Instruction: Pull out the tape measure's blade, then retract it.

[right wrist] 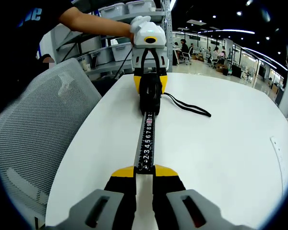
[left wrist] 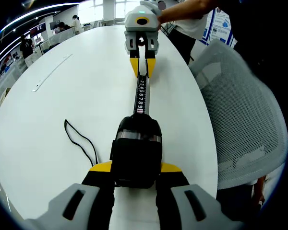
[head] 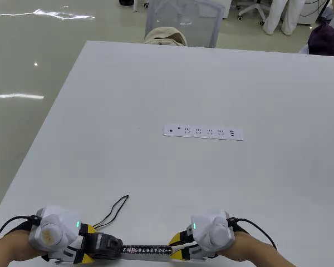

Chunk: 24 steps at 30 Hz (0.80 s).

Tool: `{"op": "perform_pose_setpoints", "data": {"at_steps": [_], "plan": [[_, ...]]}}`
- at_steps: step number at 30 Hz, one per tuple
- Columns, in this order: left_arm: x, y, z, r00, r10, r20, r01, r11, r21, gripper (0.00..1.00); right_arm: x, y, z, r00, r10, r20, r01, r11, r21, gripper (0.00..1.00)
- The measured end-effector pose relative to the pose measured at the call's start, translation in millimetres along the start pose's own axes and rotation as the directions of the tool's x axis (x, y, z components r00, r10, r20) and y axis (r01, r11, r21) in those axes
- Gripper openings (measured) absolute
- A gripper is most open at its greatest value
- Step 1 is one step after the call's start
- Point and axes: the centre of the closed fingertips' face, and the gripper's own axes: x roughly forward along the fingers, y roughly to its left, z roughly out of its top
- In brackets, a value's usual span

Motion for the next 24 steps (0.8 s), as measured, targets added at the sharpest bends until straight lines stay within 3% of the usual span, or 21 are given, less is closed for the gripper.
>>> {"op": "perform_pose_setpoints", "data": {"at_steps": [24], "plan": [[0.9,0.1,1.1,1.0000,-0.001,-0.002,0.001,1.000,0.000,0.29,-11.2,0.2,-13.5,0.9999,-0.008,-0.015,0.008,1.000,0.013,0.09]]}}
